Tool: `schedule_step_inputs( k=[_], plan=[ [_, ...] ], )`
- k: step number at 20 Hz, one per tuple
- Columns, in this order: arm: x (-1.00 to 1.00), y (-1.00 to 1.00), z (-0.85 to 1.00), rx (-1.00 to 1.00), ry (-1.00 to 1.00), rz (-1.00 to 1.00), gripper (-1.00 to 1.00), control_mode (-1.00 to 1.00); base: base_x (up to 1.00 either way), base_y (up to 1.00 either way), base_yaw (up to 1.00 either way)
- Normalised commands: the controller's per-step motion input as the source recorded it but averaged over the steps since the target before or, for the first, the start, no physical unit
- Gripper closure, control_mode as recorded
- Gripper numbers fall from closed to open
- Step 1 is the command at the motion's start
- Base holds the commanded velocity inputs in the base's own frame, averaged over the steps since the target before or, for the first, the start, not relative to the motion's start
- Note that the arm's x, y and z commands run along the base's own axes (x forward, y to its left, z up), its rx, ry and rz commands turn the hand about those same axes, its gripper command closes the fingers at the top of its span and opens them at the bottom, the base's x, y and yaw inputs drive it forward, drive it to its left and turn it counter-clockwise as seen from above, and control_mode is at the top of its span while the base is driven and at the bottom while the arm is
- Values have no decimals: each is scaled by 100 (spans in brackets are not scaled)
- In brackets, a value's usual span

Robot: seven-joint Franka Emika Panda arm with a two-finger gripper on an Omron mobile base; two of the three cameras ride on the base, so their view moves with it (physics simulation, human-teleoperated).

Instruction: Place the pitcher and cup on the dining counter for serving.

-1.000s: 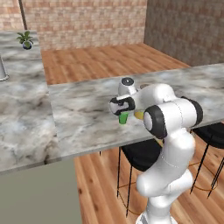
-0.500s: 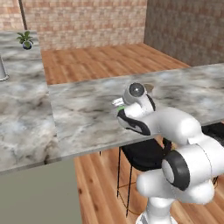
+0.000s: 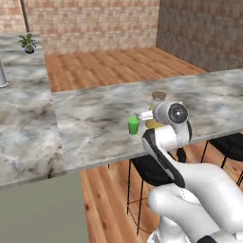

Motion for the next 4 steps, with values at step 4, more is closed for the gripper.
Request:
schedule_step_inputs(
  k=[4],
  plan=[
    [-100, -88, 32, 13, -5, 1, -100, -100, 0, 0, 0]
  ],
)
